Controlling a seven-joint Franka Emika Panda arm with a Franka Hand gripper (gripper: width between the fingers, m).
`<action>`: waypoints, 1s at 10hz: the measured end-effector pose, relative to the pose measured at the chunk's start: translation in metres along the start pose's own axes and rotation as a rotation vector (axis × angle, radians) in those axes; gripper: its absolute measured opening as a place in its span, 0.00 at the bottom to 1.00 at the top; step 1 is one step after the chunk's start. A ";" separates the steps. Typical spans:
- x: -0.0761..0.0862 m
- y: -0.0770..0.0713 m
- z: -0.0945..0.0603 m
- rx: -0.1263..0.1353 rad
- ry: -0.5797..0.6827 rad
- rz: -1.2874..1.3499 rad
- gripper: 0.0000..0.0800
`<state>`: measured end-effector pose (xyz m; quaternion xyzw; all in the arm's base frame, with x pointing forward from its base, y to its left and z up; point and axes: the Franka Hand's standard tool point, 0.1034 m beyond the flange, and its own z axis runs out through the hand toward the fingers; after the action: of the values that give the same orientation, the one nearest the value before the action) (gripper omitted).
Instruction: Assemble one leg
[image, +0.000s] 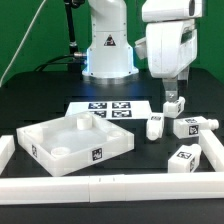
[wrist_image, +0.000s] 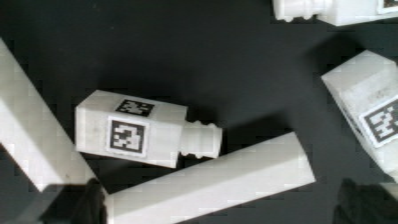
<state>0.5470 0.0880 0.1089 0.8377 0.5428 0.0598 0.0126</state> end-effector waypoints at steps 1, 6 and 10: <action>0.000 0.000 0.000 0.000 0.000 0.000 0.81; 0.001 0.002 0.000 -0.015 0.010 0.058 0.81; 0.023 0.019 0.004 0.002 0.006 0.494 0.81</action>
Offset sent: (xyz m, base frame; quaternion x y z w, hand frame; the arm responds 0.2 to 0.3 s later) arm 0.0000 0.0000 0.0000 0.0000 0.0000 0.0000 1.0000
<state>0.5740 0.1009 0.1090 0.9448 0.3214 0.0630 -0.0047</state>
